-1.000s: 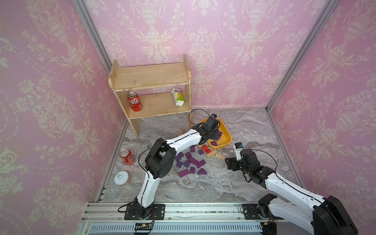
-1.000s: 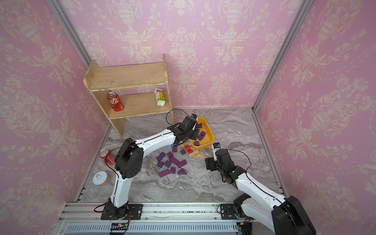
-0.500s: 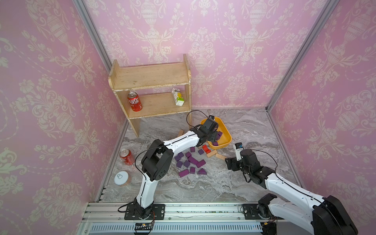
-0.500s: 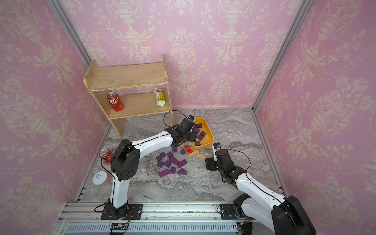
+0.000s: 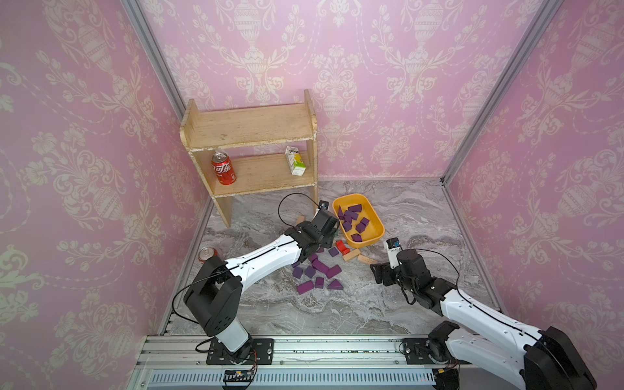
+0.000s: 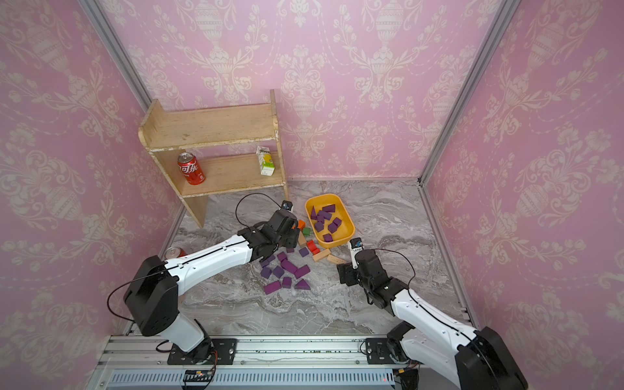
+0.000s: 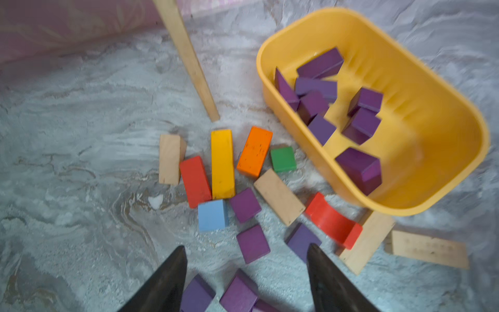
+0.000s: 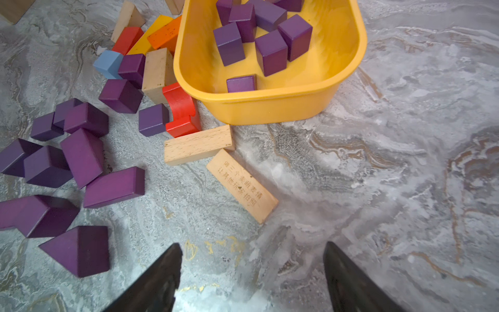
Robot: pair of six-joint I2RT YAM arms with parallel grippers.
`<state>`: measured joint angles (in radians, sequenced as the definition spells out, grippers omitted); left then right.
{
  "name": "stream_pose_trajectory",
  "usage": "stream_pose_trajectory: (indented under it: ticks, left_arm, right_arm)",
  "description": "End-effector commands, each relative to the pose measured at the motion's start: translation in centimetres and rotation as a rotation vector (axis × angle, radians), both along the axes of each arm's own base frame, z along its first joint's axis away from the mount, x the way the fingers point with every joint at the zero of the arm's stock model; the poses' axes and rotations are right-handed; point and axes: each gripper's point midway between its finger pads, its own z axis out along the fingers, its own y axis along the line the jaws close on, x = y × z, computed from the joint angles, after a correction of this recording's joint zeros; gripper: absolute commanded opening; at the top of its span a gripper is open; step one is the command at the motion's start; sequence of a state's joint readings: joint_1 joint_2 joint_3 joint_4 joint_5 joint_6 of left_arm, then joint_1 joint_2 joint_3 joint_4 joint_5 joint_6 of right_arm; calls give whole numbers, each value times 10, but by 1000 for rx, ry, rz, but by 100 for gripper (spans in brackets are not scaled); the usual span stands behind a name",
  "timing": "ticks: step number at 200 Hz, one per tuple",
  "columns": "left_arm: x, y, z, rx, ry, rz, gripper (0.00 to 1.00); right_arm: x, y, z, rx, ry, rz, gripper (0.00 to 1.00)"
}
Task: Pick purple bricks into the storage bin
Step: Pick up the building block from the center of the board.
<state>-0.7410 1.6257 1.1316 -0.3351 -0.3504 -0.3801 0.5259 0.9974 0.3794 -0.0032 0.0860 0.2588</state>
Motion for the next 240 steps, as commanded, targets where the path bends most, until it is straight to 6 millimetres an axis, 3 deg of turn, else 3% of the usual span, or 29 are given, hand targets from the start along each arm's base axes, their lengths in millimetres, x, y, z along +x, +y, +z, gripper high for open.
stream_pose_trajectory:
  ticks: [1,38,79,160,177,221,240]
  left_arm:
    - [-3,6,-24,-21,41,58,71]
    - [-5,4,-49,-6,99,61,70]
    - [-1,-1,-65,-37,139,63,61]
    - [23,2,-89,0,151,82,55]
    - [27,1,-96,15,170,79,48]
    - [25,0,-106,13,203,78,39]
    - [25,0,-104,13,195,72,31]
  right_arm:
    - [1,3,-5,-3,4,10,83]
    - [2,1,-9,-18,15,-2,83]
    - [2,-1,-11,-27,21,-14,83]
    - [2,-4,-11,-32,12,-27,84]
    - [3,-5,-10,-33,9,-34,84]
    - [3,-6,-11,-36,11,-40,85]
    - [2,4,-8,-10,-3,16,85]
